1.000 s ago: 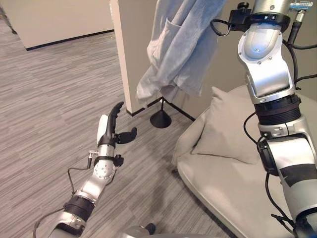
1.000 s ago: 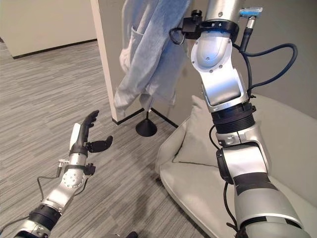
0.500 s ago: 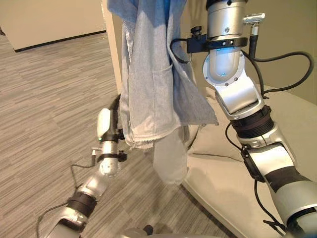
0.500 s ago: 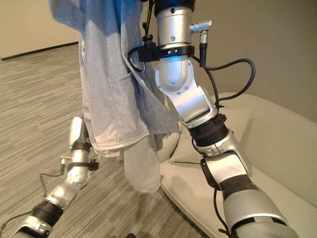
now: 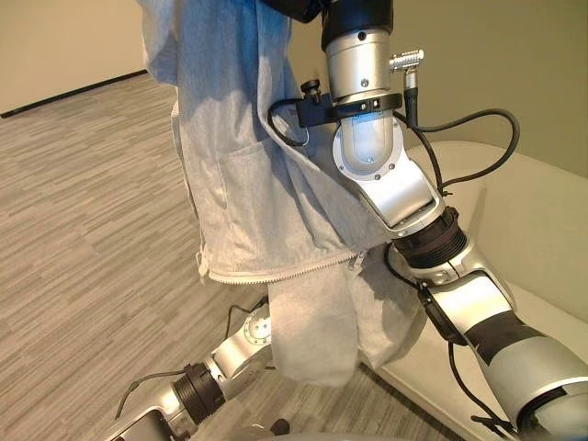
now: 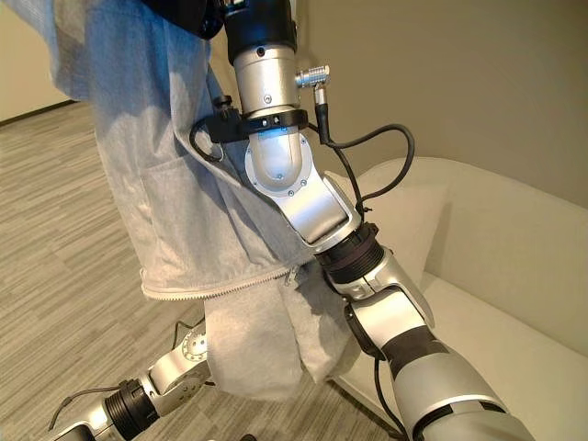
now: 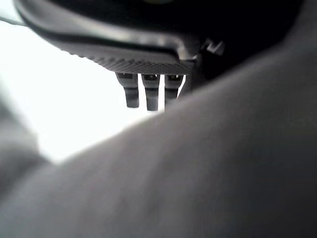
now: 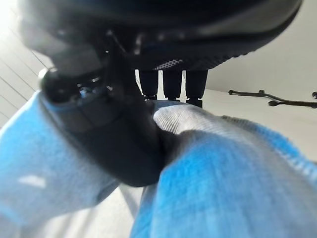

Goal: Hang the clothes on the sofa on the clothes rack.

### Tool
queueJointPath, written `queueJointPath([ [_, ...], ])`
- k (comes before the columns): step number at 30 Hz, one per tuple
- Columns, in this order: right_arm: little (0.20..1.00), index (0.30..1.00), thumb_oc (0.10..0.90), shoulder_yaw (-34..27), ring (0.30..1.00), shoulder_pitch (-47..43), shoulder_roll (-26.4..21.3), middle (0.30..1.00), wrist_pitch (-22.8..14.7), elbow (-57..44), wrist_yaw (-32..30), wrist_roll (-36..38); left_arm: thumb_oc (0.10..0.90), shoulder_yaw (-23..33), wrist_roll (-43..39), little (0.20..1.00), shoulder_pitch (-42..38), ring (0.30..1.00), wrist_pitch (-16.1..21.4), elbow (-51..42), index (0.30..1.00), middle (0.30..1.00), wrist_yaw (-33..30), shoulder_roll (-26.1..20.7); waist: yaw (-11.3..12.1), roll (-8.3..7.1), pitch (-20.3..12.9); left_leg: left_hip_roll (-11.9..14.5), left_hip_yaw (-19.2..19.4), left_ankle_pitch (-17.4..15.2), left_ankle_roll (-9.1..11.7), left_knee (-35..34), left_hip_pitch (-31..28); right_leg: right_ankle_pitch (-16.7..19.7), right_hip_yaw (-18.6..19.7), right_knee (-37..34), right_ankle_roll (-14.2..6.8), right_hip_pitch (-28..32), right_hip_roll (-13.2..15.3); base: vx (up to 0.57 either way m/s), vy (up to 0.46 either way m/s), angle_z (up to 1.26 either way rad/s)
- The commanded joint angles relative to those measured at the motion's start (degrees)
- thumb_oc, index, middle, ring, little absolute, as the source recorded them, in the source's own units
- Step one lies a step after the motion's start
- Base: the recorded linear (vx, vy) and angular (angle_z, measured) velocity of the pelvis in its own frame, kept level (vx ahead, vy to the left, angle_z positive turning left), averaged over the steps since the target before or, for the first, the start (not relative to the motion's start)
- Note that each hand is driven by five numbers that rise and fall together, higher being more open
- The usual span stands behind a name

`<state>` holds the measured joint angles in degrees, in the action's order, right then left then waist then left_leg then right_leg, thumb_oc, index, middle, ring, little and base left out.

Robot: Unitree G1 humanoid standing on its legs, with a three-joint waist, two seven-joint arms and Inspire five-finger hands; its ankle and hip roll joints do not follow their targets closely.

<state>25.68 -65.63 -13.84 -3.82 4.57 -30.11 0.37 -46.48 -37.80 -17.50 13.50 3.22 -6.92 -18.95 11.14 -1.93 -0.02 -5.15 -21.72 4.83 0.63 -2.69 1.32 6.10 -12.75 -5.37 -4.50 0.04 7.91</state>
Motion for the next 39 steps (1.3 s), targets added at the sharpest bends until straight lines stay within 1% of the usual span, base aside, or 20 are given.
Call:
queueJointPath([
  [1,0.300,0.300,0.400,-3.9,0.300,-3.8,-0.4,0.300,-1.8,-1.0,-0.4,-2.0,0.400,6.0,1.3,0.300,-3.3,0.300,5.2,1.0,0.300,0.300,-1.5,1.7,1.1,-1.39,-5.3,-1.7,-4.5,-5.2,-3.6,-2.3,0.6,-5.5,4.4,0.4,-0.9,4.4,4.8,0.00,0.000,0.00],
  [7,0.300,0.300,0.400,-5.1,0.300,-2.0,-2.7,0.300,-0.9,-0.3,-0.5,-3.9,0.400,12.5,1.9,0.300,2.4,0.300,4.4,1.1,0.300,0.300,-3.4,0.1,1.9,-1.32,-5.3,-1.7,-4.3,-5.6,-3.9,-2.3,0.4,-5.7,4.3,0.4,-0.9,4.7,5.0,0.01,0.000,-0.02],
  [9,0.300,0.300,0.400,-5.7,0.300,0.0,-4.6,0.300,-0.8,-1.1,-0.1,-3.9,0.400,17.2,1.7,0.300,6.1,0.300,4.3,2.1,0.300,0.300,-4.8,-0.6,2.4,-1.49,-5.2,-1.7,-4.4,-5.5,-3.9,-2.3,0.5,-5.8,4.0,0.4,-1.0,4.6,4.9,0.00,0.000,0.00],
  [11,0.300,0.300,0.400,-5.7,0.300,0.0,-4.5,0.300,-0.7,-1.2,-0.1,-3.9,0.400,17.2,1.7,0.300,6.2,0.300,4.3,2.0,0.300,0.300,-4.8,-0.6,2.4,-1.49,-5.2,-1.7,-4.4,-5.5,-3.9,-2.3,0.5,-5.8,4.0,0.4,-1.0,4.6,4.9,0.03,0.013,-0.01],
  [12,0.300,0.300,0.400,-7.0,0.300,3.2,-8.2,0.300,-1.5,-3.5,0.6,-3.5,0.400,23.1,1.7,0.300,11.7,0.300,4.1,1.1,0.300,0.300,-5.1,-2.4,3.0,-1.69,-4.8,-1.7,-4.2,-5.3,-4.1,-2.3,0.6,-5.8,3.8,0.4,-1.0,4.6,4.9,0.05,0.043,0.03],
  [14,0.300,0.300,0.400,-8.1,0.300,6.5,-10.4,0.300,-2.0,-5.5,1.4,-3.3,0.400,27.5,0.7,0.300,15.0,0.300,4.2,0.4,0.300,0.300,-5.4,-3.0,3.1,-1.87,-4.7,-1.7,-4.2,-5.1,-4.2,-2.3,1.1,-5.6,3.4,0.4,-1.2,4.2,4.9,0.03,0.079,0.01],
  [18,0.300,0.300,0.400,-13.5,0.300,17.8,-14.0,0.300,-3.8,-10.6,4.1,-2.1,0.400,39.7,2.7,0.300,21.4,0.300,4.8,-3.5,0.300,0.300,-7.4,-5.5,4.1,-2.77,-4.3,-1.9,-3.9,-5.5,-4.7,-2.3,1.5,-5.5,2.2,0.4,-1.9,4.1,5.2,0.05,0.096,0.01],
  [19,0.300,0.300,0.400,-13.5,0.300,17.9,-13.9,0.300,-3.8,-10.7,4.2,-2.2,0.400,39.7,2.8,0.300,21.5,0.300,4.8,-3.5,0.300,0.300,-7.5,-5.5,4.1,-2.81,-4.3,-2.0,-3.9,-5.6,-4.7,-2.3,1.4,-5.5,2.2,0.4,-1.9,4.2,5.2,0.05,0.190,0.06],
  [20,0.300,0.300,0.400,-17.1,0.300,24.6,-15.3,0.300,-4.7,-12.6,5.5,-2.2,0.400,44.3,5.0,0.300,22.8,0.300,5.1,-4.7,0.300,0.300,-8.2,-5.7,4.4,-3.06,-4.3,-2.5,-4.2,-5.8,-4.9,-2.3,1.6,-4.6,1.5,0.4,-2.6,4.3,5.8,0.05,0.226,0.06],
  [22,0.300,0.300,0.400,-21.7,0.300,33.8,-16.1,0.300,-5.5,-15.4,7.0,-3.1,0.400,48.9,9.1,0.300,23.6,0.300,5.2,-6.4,0.300,0.300,-9.3,-6.3,4.5,-3.56,-4.9,-3.6,-5.1,-5.8,-5.3,-2.3,1.6,-3.0,0.4,0.4,-3.5,4.8,7.1,0.10,0.299,0.18],
  [24,0.300,0.300,0.400,-26.9,0.300,42.3,-16.7,0.300,-6.1,-17.8,8.5,-4.1,0.400,51.8,12.4,0.300,24.7,0.300,5.1,-8.2,0.300,0.300,-9.2,-7.3,4.4,-4.15,-5.6,-4.7,-5.9,-6.5,-5.9,-2.3,0.9,-1.6,-0.7,0.4,-4.4,5.7,8.4,0.14,0.346,0.39],
  [25,0.300,0.300,0.400,-30.4,0.300,49.8,-16.3,0.300,-6.7,-17.5,9.8,-4.2,0.400,53.9,15.4,0.300,25.4,0.300,5.4,-9.8,0.300,0.300,-8.5,-8.3,4.3,-4.16,-5.6,-5.7,-6.5,-6.7,-6.5,-2.3,0.7,0.7,-1.4,0.4,-4.9,6.2,9.5,0.09,0.321,0.32],
  [26,0.300,0.300,0.400,-30.6,0.300,50.3,-16.2,0.300,-6.7,-17.8,9.9,-4.2,0.400,53.8,15.5,0.300,25.6,0.300,5.3,-10.0,0.300,0.300,-8.5,-8.4,4.3,-4.27,-5.7,-5.8,-6.7,-6.6,-6.5,-2.3,0.6,0.8,-1.6,0.4,-5.0,6.3,9.6,0.08,0.324,0.25],
  [29,0.300,0.300,0.400,-33.1,0.300,58.4,-13.8,0.300,-6.4,-15.1,10.3,-4.0,0.400,55.6,14.8,0.300,26.6,0.300,5.9,-10.8,0.300,0.300,-7.7,-8.9,3.4,-3.22,-5.1,-7.0,-7.9,-6.0,-7.6,-2.3,0.0,6.7,-1.9,1.1,-4.6,6.6,11.0,0.04,0.276,0.19],
  [31,0.300,0.300,0.400,-32.8,0.300,62.3,-11.7,0.300,-6.2,-13.7,11.1,-3.0,0.400,56.5,13.7,0.300,28.2,0.300,5.8,-12.0,0.300,0.300,-7.2,-7.9,2.4,-2.18,-4.3,-6.8,-7.4,-6.1,-8.2,-2.3,-0.8,6.4,-1.3,4.2,-3.2,5.6,10.7,0.02,0.215,0.11],
  [32,0.300,0.300,0.400,-33.1,0.300,64.6,-10.8,0.300,-6.1,-13.1,12.0,-2.2,0.400,57.0,13.2,0.300,28.9,0.300,5.8,-12.2,0.300,0.300,-6.9,-7.3,1.6,-1.64,-3.9,-6.3,-7.1,-6.1,-8.4,-2.3,-1.1,4.9,0.6,7.8,-2.1,3.8,9.6,-0.01,0.114,-0.01],
  [34,0.300,0.300,0.400,-33.0,0.300,69.1,-10.0,0.300,-6.4,-11.9,13.9,-1.3,0.400,57.6,12.5,0.300,29.7,0.300,5.8,-12.5,0.300,0.300,-6.9,-6.0,-0.4,-1.42,-2.7,-5.4,-6.3,-6.3,-7.9,-2.3,-1.8,-3.8,7.2,13.4,0.6,0.2,3.4,-0.04,0.003,0.01],
  [35,0.300,0.300,0.400,-33.2,0.300,70.7,-10.1,0.300,-6.5,-11.6,14.8,-0.6,0.400,57.5,12.6,0.300,30.3,0.300,5.6,-12.9,0.300,0.300,-6.6,-5.6,-1.1,-1.34,-2.4,-5.1,-6.1,-6.1,-7.5,-2.3,-1.6,-6.8,9.1,15.2,0.7,-1.2,0.8,-0.06,-0.068,0.00],
  [37,0.300,0.300,0.400,-33.0,0.300,74.2,-9.6,0.300,-7.2,-11.6,16.2,1.0,0.400,56.5,13.7,0.300,29.9,0.300,4.9,-13.1,0.300,0.300,-6.1,-5.3,-2.5,-2.04,-1.1,-5.0,-5.4,-5.8,-6.6,-2.3,-1.5,-12.0,10.8,17.2,1.5,-1.9,-4.2,-0.05,-0.125,0.01],
  [39,0.300,0.300,0.400,-33.3,0.300,76.6,-9.8,0.300,-7.7,-12.2,17.4,1.7,0.400,55.4,14.9,0.300,29.3,0.300,4.8,-13.1,0.300,0.300,-6.2,-4.9,-3.8,-2.70,-0.4,-5.2,-5.0,-5.6,-5.4,-2.3,-2.0,-14.4,11.3,18.7,1.8,-1.8,-7.5,-0.02,-0.143,-0.02],
])
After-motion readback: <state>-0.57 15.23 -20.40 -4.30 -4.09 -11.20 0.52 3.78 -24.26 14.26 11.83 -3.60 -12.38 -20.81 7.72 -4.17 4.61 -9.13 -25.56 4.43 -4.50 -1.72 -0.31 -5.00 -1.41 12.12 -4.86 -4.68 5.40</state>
